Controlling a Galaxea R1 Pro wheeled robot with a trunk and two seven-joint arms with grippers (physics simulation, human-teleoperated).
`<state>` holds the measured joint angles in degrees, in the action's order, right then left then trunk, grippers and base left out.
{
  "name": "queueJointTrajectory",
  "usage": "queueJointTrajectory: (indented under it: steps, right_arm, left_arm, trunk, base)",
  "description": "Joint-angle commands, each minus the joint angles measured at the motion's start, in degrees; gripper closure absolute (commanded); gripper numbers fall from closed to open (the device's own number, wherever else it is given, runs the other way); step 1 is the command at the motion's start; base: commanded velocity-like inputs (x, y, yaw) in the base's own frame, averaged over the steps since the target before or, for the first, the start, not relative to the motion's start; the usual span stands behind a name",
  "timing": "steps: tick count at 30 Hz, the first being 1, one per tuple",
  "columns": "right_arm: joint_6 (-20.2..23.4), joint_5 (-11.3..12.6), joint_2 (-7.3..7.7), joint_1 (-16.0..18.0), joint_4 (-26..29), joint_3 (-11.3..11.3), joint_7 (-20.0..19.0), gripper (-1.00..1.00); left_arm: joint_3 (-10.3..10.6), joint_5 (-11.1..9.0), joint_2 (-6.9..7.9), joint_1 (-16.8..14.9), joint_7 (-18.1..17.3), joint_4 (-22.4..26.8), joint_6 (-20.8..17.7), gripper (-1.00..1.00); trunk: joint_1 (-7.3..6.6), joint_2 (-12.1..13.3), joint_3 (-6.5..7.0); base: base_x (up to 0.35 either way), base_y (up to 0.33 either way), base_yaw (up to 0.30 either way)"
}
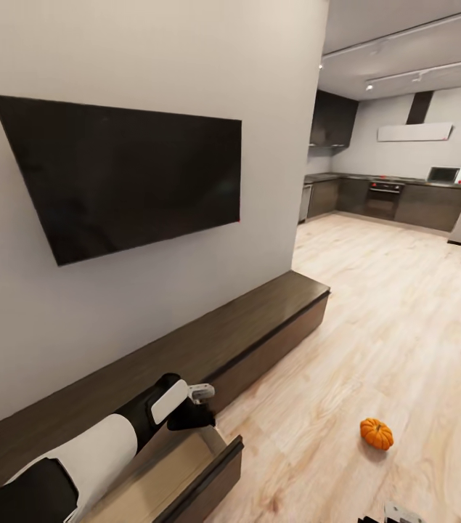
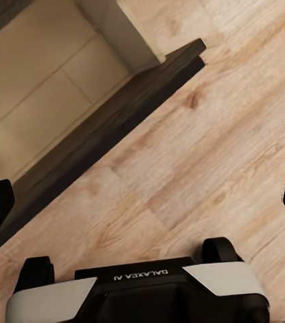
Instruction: Place each of the two pumpkins and all three candles from the living room inside a cabinet in the living room (use any cabinet), then make sure every cabinet is closed, and position the cauldron so it is next to a table in the living room.
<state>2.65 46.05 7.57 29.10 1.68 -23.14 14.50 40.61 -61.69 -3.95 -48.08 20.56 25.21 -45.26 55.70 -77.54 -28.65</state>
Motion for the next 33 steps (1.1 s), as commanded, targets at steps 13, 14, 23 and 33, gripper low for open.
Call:
queueJointTrajectory:
  steps: [13,14,23,33]
  right_arm:
    - [-0.01,-0.04,-0.08,-0.01,-0.01,-0.06,0.0,-1.0]
    - [-0.01,-0.06,-0.07,-0.01,-0.01,-0.06,0.0,-1.0]
    - [-0.01,-0.02,-0.1,-0.01,-0.01,-0.06,0.0,-1.0]
    - [-0.01,-0.02,-0.08,-0.01,-0.01,-0.06,0.0,-1.0]
  left_arm:
    - [0.0,-0.14,0.0,0.0,-0.09,0.08,0.0,-1.0]
    - [0.0,-0.19,0.0,0.0,-0.09,0.11,0.0,-1.0]
    - [0.0,-0.36,0.0,0.0,-0.09,0.18,0.0,-1.0]
    - [-0.02,-0.37,0.09,0.0,-0.09,0.12,-0.01,-1.0]
  trunk:
    - [-2.64,4.83,2.14]
    - [-2.64,4.83,2.14]
    - [-2.64,4.83,2.14]
    - [-2.64,4.83,2.14]
  base:
    - [0.0,0.0,-0.273]
    - [0.0,0.0,-0.274]
    - [0.0,0.0,-0.274]
    - [0.0,0.0,-0.274]
